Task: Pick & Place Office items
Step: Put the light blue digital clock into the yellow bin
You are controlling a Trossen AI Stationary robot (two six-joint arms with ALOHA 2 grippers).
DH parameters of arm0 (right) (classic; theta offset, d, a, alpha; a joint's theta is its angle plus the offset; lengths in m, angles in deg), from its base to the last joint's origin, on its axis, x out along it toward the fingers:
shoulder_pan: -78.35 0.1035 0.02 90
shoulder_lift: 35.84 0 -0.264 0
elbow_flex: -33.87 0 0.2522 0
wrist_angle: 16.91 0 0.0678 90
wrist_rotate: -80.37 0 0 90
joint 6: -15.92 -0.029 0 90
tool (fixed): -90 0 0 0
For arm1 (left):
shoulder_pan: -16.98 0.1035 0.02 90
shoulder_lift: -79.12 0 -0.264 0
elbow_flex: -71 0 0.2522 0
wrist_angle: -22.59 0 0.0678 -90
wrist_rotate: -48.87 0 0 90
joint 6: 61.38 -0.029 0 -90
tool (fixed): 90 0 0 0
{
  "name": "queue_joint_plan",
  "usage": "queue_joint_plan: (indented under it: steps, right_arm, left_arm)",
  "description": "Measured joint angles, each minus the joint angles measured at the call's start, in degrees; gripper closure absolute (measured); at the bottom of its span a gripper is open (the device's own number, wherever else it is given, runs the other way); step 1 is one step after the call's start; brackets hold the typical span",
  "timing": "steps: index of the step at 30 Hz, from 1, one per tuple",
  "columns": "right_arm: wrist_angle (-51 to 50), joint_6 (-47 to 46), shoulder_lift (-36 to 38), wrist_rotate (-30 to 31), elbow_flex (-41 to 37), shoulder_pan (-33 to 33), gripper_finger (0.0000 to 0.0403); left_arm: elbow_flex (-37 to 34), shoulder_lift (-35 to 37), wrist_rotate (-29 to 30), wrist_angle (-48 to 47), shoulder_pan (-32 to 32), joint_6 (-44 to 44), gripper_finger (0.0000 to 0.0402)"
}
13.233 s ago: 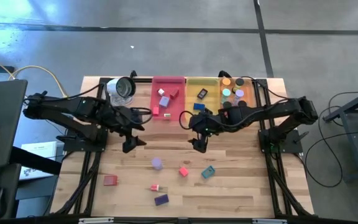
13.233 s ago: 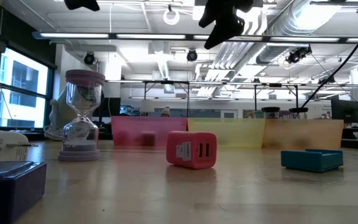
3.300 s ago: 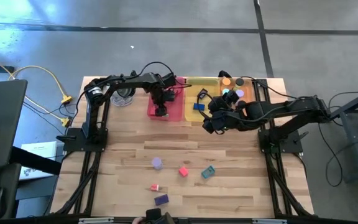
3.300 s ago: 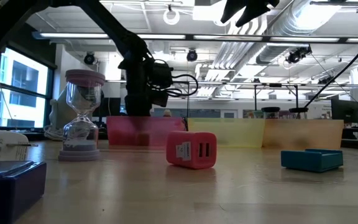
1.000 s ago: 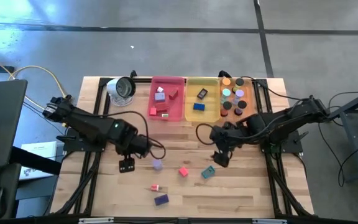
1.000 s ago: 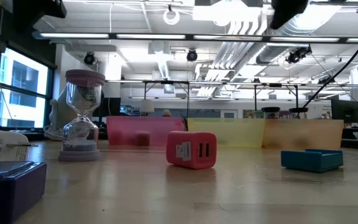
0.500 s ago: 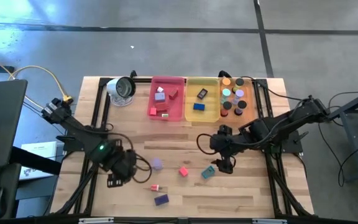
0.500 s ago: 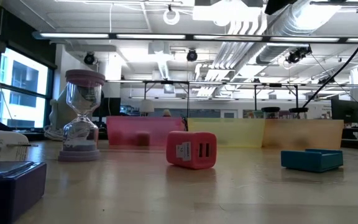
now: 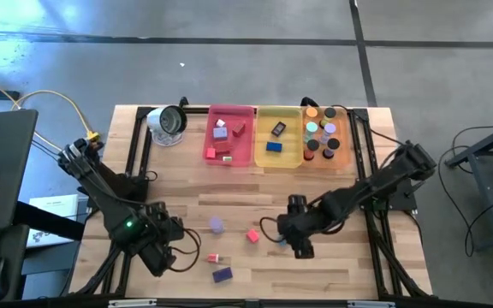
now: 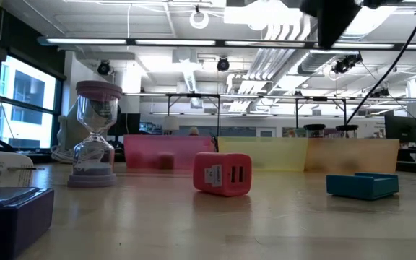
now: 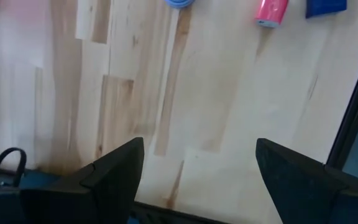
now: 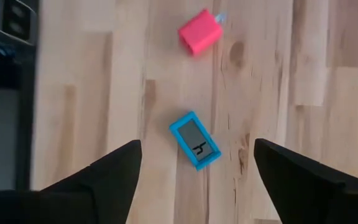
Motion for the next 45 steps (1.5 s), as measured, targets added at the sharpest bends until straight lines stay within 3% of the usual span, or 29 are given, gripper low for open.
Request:
queue_joint_plan:
  steps: [16,32,38,45]
  right_arm:
    - [-0.93,18.06,-15.47,-0.23,0.0,-0.08,0.0103]
    - [1.51,22.55,-23.23,-2.42,0.07,-1.35,0.0107]
    - [2.65,22.18,-23.26,-4.81,0.03,-1.73,0.0161]
    - [3.5,12.23,-22.98,-4.24,0.04,-1.77,0.0282]
  left_arm:
    - [0.0,-1.21,-0.02,4.55,-0.13,0.64,0.0101]
    - [0.0,-1.28,0.83,5.22,0.11,0.11,0.0101]
    - [0.0,-1.28,0.81,5.01,0.02,-0.97,0.0101]
    - [0.0,-1.28,0.79,5.07,-0.06,-2.56,0.0101]
